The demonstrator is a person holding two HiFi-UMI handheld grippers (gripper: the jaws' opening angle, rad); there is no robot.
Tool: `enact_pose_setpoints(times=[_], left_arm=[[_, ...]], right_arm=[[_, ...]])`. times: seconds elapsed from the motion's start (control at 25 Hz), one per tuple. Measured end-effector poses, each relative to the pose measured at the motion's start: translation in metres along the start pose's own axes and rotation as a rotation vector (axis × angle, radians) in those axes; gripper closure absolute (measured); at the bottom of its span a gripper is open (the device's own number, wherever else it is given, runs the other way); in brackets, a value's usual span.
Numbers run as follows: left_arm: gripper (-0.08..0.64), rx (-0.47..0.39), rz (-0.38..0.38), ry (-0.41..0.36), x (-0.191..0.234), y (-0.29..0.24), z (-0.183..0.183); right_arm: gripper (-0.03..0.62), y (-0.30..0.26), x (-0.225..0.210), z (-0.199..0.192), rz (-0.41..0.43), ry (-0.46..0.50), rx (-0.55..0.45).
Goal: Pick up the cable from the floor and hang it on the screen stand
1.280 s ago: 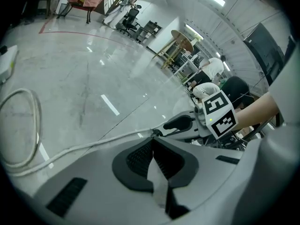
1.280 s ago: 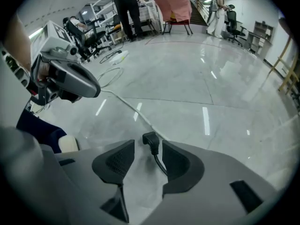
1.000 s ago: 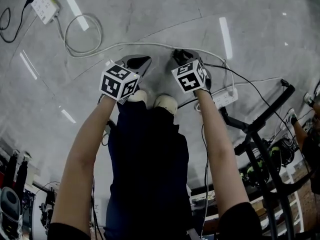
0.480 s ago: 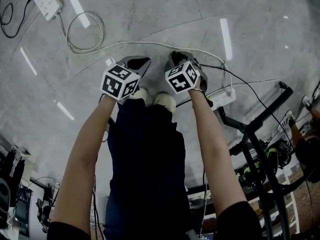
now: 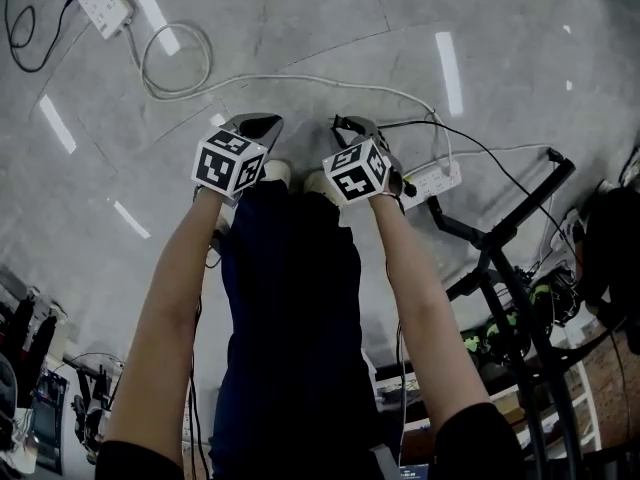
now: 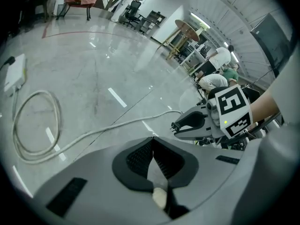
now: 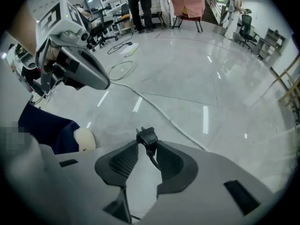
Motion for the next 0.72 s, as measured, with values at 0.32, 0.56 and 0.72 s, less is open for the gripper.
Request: enact_pose_setpoints(times=[0.32, 0.56, 0.72], left_arm=[[0.552, -0.033, 0.038, 0.064, -0.029, 0.036, 0.023], [0.552, -0.029, 0.036, 0.041, -0.051, 0.062, 0.042], [0.552, -0.032, 0.034, 0.021, -0.062, 0.08, 0.058]], right_arm=[[0.454, 0.06, -0.008, 0.022, -0.036, -0.118, -0.08], [0.454, 0.112, -0.018, 0.042, -0.088, -0.208, -0.195], [0.454, 0.148, -0.02, 0.056, -0.128, -0.227, -0.274]])
Point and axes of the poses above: the fingertips, and each gripper's own axes: y backward along the fingers, x to its left, z out of its top, the point moved 7 cm from there along y, backward along the fingers, and after that the axes turned 9 degrees about -y, right-handed, at the moved point
